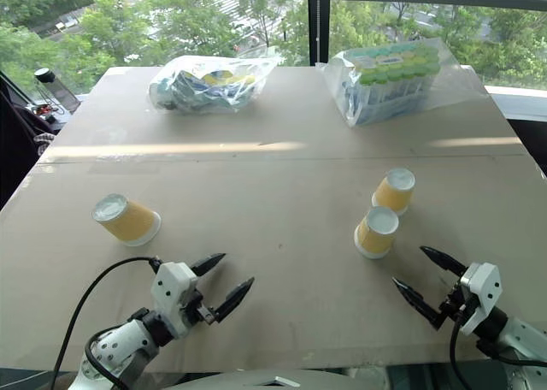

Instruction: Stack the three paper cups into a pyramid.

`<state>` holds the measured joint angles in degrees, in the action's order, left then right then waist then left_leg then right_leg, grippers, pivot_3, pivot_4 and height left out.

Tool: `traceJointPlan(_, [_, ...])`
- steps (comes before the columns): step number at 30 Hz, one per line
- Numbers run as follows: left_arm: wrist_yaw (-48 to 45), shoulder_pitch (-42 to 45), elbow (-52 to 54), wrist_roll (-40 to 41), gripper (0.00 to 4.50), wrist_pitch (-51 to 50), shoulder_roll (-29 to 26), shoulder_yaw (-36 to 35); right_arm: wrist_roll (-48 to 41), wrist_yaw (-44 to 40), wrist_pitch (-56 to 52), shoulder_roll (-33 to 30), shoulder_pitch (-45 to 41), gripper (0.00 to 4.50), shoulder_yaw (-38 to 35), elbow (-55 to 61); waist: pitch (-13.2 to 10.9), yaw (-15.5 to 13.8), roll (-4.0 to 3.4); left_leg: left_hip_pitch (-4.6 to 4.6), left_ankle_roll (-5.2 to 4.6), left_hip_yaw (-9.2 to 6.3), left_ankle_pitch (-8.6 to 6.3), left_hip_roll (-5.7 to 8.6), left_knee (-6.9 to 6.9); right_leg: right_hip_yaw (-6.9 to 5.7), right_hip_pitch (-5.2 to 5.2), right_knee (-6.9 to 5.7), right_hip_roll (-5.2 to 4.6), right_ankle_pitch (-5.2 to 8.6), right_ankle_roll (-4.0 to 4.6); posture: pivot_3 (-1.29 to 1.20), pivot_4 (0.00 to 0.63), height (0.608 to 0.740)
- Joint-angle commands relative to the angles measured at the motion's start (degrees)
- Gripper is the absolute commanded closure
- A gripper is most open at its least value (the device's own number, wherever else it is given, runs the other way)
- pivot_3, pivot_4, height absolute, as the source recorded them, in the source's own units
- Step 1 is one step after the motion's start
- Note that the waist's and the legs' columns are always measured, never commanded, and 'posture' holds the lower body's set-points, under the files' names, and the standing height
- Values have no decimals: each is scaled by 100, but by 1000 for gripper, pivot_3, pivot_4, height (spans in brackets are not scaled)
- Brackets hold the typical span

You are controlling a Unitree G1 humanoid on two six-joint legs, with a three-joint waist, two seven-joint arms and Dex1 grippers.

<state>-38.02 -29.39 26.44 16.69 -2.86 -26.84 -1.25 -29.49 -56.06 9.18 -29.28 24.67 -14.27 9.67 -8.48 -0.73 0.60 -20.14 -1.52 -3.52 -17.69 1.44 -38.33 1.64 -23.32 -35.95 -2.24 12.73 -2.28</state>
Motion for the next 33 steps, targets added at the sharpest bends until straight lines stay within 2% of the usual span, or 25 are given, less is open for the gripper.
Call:
traceJointPlan(1, [-556,225,499,488,35,-201,-372,33,-93,309,-264,11,-279,0,47,545,0,2,0,0,0,0,0,0,0,0,0,0,0,0,0,0,150,740])
traceJointPlan(5, [-1054,941,964,888,35,-601,-911,172,-49,586,-615,2,-777,0,253,928,-3,-3,-1,1,0,-1,0,-1,0,-2,0,-2,4,-5,8,0,150,740])
traceJointPlan(9, [-1094,1665,1221,1382,35,-1098,-1077,147,-4,689,-892,-61,-1144,0,372,951,-4,-6,0,-1,1,-3,1,3,-2,-5,0,-1,9,-17,25,0,150,740])
traceJointPlan(11, [-1127,1903,1279,1529,35,-1278,-1134,150,32,652,-948,-87,-1233,0,436,900,-4,1,0,-4,2,-3,1,5,-2,-5,-2,0,9,-30,4,0,150,740])
traceJointPlan(19, [-1426,2048,1400,1855,35,-1613,-1416,89,-29,533,-1107,-82,-1286,0,505,796,-7,7,0,-9,3,-2,1,4,0,-2,-7,3,6,-29,5,0,150,740])
traceJointPlan(20, [-1490,2022,1401,1861,0,-1614,-1467,73,-50,507,-1099,-73,-1290,520,495,786,-7,7,0,-9,2,-2,1,4,-1,-1,-7,3,7,-28,8,0,150,740])
traceJointPlan(22, [-1601,1984,1348,1741,0,-1519,-1557,77,-63,451,-1072,-65,-1286,1202,485,750,-7,7,0,-8,2,-1,1,3,-2,-2,-6,2,10,-20,20,0,150,740])
traceJointPlan(24, [-1635,1995,1307,1700,0,-1433,-1551,71,-49,395,-1034,-68,-1275,2164,484,721,-7,7,0,-7,2,-1,1,3,-2,-2,-6,1,15,-17,25,0,150,740])
traceJointPlan(25, [-1637,2007,1301,1706,0,-1412,-1538,66,-50,384,-1030,-66,-1271,2427,480,722,-7,5,0,-7,2,-1,1,3,-2,-2,-6,1,18,-17,26,0,150,740])
traceJointPlan(29, [-1567,1977,1301,1742,0,-1365,-1452,30,-52,421,-1148,-64,-1369,2431,576,854,-7,6,1,-7,2,-2,1,3,-2,-1,-6,1,17,-19,23,0,150,740])
traceJointPlan(33, [-824,1781,1311,1954,0,-1531,-959,-293,111,863,-1661,98,-1969,2431,1034,1050,-13,71,6,-5,2,2,1,0,-2,5,-7,1,8,-29,7,0,150,740])
